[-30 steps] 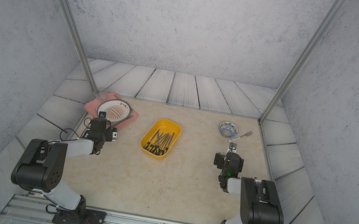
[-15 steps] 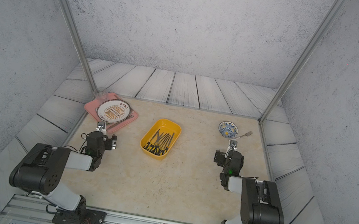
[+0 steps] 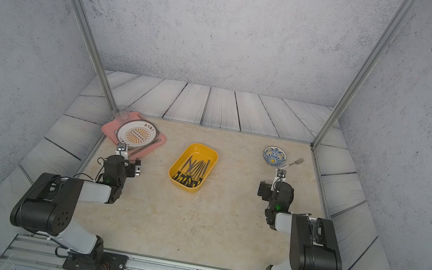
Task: Put the file tool into the storage box
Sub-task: Reset both arms
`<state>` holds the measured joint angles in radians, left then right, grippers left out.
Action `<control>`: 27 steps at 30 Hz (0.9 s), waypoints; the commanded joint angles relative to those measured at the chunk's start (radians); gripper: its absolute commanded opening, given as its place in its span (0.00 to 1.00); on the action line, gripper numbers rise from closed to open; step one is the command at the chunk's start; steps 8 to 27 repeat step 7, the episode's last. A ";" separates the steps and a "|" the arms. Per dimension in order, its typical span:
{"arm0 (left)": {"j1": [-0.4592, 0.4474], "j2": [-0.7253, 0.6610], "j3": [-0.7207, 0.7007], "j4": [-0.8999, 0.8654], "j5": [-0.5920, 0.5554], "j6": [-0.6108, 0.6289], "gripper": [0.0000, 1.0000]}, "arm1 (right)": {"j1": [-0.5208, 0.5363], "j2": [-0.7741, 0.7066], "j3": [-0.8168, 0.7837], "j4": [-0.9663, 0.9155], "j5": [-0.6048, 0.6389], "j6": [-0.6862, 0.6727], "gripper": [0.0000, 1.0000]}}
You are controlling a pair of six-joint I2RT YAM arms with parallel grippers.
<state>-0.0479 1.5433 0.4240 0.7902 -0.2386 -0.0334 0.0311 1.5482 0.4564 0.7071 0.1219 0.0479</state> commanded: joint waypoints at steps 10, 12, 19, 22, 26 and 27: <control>0.030 -0.006 0.035 -0.049 0.066 -0.012 0.98 | -0.006 -0.019 0.011 -0.009 -0.019 -0.001 1.00; 0.030 -0.006 0.035 -0.049 0.066 -0.012 0.98 | -0.006 -0.019 0.011 -0.009 -0.019 -0.001 1.00; 0.030 -0.006 0.035 -0.049 0.066 -0.012 0.98 | -0.006 -0.019 0.011 -0.009 -0.019 -0.001 1.00; 0.030 -0.006 0.035 -0.049 0.066 -0.012 0.98 | -0.006 -0.019 0.011 -0.009 -0.019 -0.001 1.00; 0.030 -0.006 0.035 -0.049 0.066 -0.012 0.98 | -0.006 -0.019 0.011 -0.009 -0.019 -0.001 1.00; 0.030 -0.006 0.035 -0.049 0.066 -0.012 0.98 | -0.006 -0.019 0.011 -0.009 -0.019 -0.001 1.00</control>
